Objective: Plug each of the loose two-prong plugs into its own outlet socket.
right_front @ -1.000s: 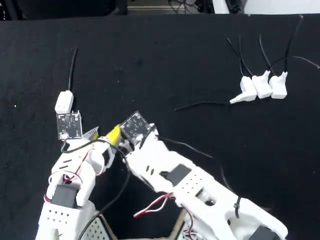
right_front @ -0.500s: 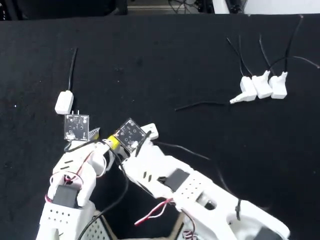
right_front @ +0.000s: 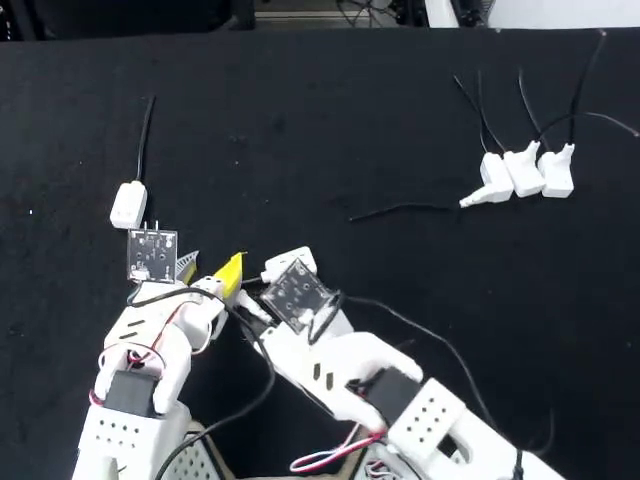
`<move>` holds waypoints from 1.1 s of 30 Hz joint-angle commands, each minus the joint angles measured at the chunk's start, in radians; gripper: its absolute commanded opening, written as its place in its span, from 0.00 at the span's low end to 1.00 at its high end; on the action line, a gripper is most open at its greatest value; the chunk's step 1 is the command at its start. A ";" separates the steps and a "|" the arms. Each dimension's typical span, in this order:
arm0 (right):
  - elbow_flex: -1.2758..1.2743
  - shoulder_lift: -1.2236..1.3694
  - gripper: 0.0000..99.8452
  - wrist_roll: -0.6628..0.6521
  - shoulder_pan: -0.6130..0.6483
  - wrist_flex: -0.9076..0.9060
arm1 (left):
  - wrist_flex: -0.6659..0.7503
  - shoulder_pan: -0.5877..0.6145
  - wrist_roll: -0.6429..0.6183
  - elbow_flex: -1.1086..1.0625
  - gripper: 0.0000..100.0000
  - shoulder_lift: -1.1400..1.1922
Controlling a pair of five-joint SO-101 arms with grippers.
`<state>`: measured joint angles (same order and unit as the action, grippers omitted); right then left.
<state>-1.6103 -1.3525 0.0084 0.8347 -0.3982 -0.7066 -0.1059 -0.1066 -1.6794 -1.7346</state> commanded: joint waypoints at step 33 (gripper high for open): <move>0.154 -0.104 0.01 -0.048 -0.265 -0.334 | 0.069 0.329 0.054 0.117 0.22 0.015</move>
<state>-1.5812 -1.4339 -0.0315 0.6506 -0.6544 -0.6406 0.1841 -0.0990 -1.6210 -1.7192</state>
